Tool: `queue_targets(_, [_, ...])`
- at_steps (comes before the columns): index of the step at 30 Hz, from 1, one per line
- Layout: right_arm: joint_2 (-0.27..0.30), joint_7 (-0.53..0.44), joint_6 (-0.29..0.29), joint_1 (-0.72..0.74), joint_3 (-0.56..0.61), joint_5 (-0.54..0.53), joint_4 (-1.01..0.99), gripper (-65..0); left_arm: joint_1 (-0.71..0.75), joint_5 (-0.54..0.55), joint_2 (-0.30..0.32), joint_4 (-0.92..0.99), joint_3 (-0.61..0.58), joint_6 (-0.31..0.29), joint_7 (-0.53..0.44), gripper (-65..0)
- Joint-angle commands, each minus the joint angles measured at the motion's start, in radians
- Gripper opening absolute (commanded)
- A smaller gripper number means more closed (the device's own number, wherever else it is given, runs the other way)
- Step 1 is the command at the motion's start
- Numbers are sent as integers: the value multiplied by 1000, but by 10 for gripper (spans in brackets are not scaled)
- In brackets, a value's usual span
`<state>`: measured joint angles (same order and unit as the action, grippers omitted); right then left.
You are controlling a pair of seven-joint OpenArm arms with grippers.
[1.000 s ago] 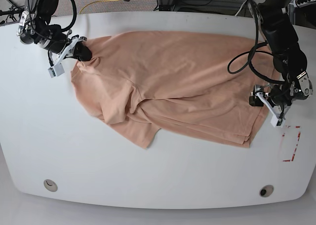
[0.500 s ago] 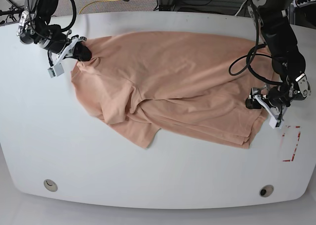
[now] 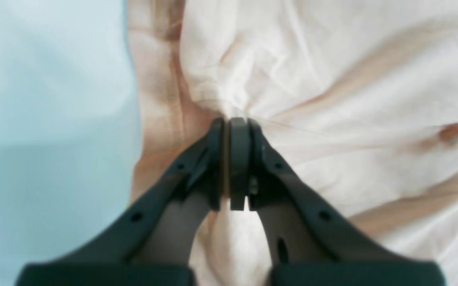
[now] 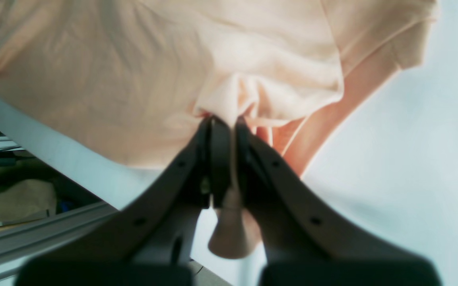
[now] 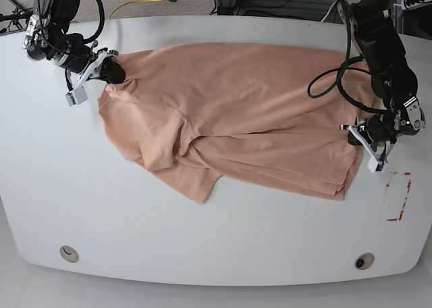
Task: Fold the T-shirt properly
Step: 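Move the left gripper along the shirt side and regrasp it, then lift and drag the shirt with both grippers, folding it lengthwise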
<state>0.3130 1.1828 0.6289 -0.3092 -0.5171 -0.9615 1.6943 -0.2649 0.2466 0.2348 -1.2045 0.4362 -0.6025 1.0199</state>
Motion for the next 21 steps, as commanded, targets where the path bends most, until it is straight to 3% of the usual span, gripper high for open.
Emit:
queue_targets(1, [18, -16, 1, 14, -4, -20, 17, -650, -7, 10, 15, -65, 0, -1, -17, -650])
queue_targets(8, [18, -16, 1, 18, -4, -20, 17, -650, 14, 10, 15, -150, 0, -1, -11, -650])
queue_targets(21, [18, -16, 1, 34, -8, -20, -1, -650, 49, 12, 16, -387, -56, -10, 110, -649])
